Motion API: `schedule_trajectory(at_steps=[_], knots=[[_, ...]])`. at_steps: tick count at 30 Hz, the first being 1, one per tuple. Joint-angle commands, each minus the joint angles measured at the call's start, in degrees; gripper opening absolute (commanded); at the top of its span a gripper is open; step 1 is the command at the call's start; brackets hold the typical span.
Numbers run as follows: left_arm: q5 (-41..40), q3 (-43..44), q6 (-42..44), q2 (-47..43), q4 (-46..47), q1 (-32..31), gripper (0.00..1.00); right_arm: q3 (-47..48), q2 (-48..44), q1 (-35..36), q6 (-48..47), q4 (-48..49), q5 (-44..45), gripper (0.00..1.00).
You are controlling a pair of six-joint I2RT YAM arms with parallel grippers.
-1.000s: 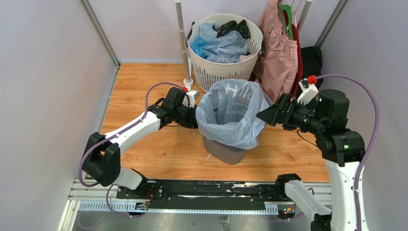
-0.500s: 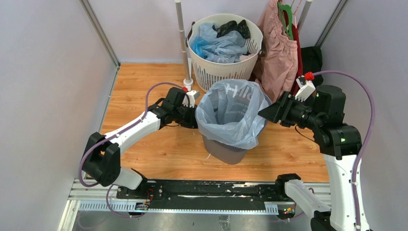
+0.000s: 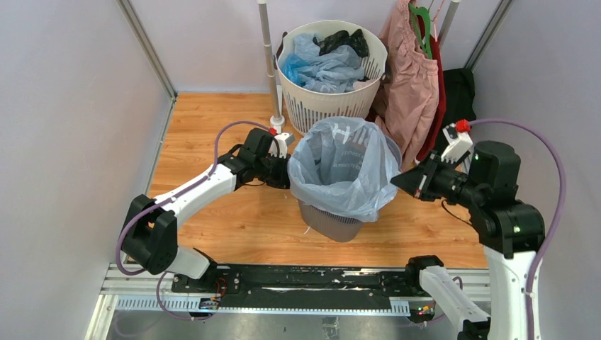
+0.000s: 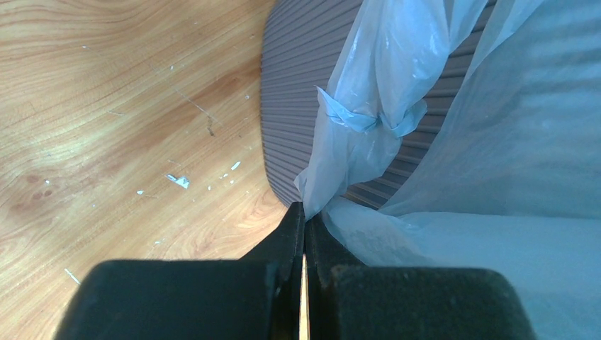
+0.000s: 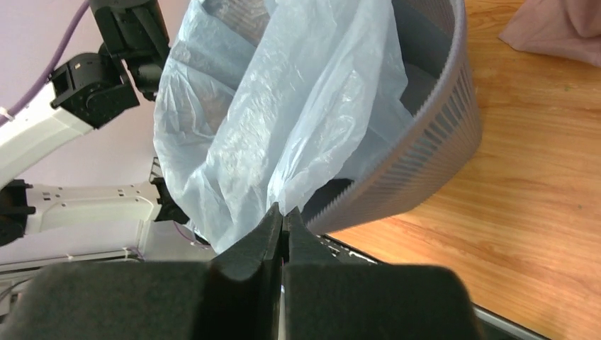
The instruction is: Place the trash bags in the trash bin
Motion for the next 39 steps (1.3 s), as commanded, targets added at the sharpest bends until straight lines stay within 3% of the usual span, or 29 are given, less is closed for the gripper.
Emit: schedule_trajectory(at_steps=[1, 9, 20, 36, 39], knots=[[0.5, 0.1, 0.1, 0.3, 1.1, -0.2, 0.0, 1.2, -4.9, 0.0, -3.2, -8.2, 3.1, 0.0], [0.6, 0.0, 0.3, 1.4, 1.5, -0.2, 0.0, -11.3, -14.2, 0.0, -2.1, -9.2, 11.0, 0.0], [0.7, -1.1, 0.4, 3.2, 2.8, -0.2, 0.0, -27.2, -18.0, 0.0, 0.3, 1.7, 23.0, 0.0], [0.3, -1.2, -0.1, 4.4, 4.1, -0.2, 0.0, -29.5, -8.8, 0.0, -0.6, 17.6, 31.4, 0.0], [-1.1, -0.8, 0.7, 3.3, 2.1, -0.1, 0.08, -27.7, -7.6, 0.1, -2.1, 17.0, 31.9, 0.04]])
